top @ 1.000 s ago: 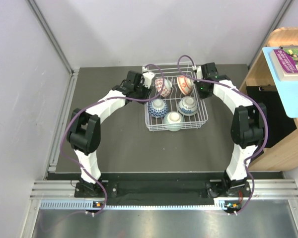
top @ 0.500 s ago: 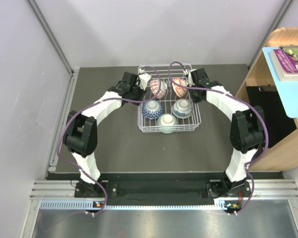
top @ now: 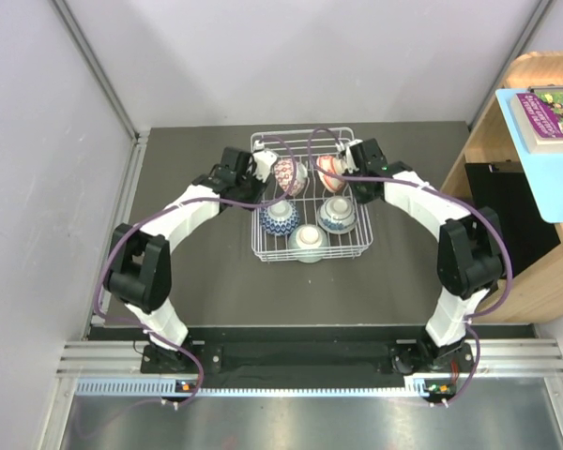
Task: Load the bowls into the dish rack
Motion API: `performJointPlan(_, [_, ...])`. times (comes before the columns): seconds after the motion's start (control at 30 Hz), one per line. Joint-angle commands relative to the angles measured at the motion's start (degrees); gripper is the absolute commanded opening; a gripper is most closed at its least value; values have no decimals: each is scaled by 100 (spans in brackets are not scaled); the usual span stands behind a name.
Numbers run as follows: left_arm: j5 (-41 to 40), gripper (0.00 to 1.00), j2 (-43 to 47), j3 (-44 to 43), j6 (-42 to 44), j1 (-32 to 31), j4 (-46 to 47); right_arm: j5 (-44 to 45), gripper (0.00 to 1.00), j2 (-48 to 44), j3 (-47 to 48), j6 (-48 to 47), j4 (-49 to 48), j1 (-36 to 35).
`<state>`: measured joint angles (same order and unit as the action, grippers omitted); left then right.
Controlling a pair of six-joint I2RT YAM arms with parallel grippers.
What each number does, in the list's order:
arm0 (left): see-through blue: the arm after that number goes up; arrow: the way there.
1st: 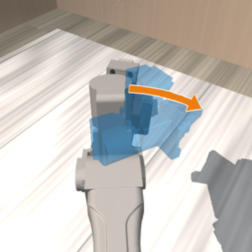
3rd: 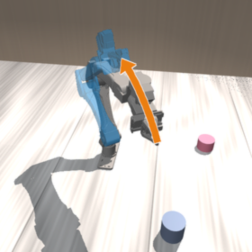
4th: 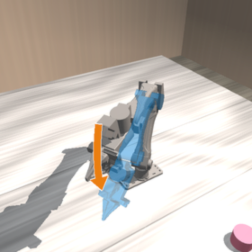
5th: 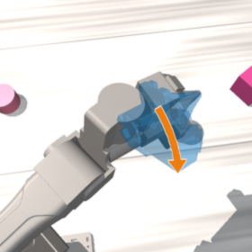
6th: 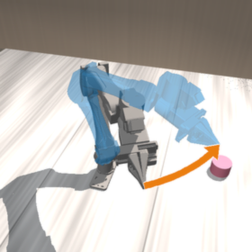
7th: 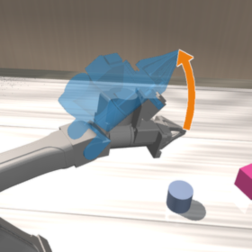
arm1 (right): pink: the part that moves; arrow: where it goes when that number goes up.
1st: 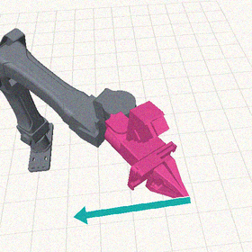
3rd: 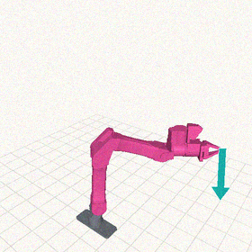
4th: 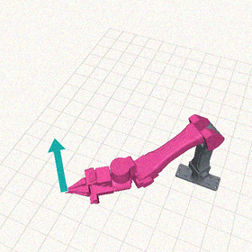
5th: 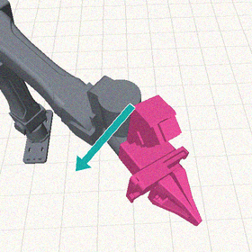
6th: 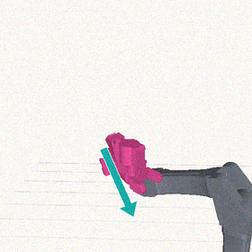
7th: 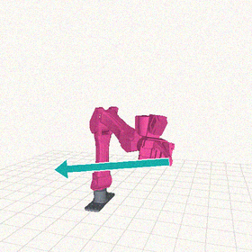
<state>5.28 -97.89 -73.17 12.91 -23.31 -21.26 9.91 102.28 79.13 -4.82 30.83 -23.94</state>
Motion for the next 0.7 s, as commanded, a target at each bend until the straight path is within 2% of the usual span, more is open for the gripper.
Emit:
performJointPlan(0.0, [720, 0, 147, 294, 511, -112, -370, -859, 0, -322, -319, -502, 327, -593])
performJointPlan(0.27, [843, 0, 252, 417, 555, -121, -388, -912, 0, -586, -680, -529, 283, -734])
performJointPlan(0.4, [887, 1, 288, 373, 529, -121, -388, -816, 0, -534, -566, -573, 301, -770])
performJointPlan(0.47, [966, 11, 358, 329, 537, -121, -423, -789, 1, -507, -504, -616, 327, -770])
performJointPlan(0.5, [1001, 16, 393, 321, 546, -121, -423, -772, 4, -507, -469, -651, 353, -761])
performJointPlan(0.53, [1062, 22, 471, 294, 616, -112, -449, -780, 17, -507, -434, -721, 397, -770])
performJointPlan(0.6, [1186, 36, 586, 207, 669, -121, -467, -815, 35, -516, -267, -827, 625, -770])
performJointPlan(0.63, [1203, 64, 691, 154, 704, -121, -458, -781, 47, -533, -197, -897, 670, -761])
performJointPlan(0.67, [1195, 74, 727, 58, 713, -121, -458, -745, 52, -586, -101, -933, 740, -752])
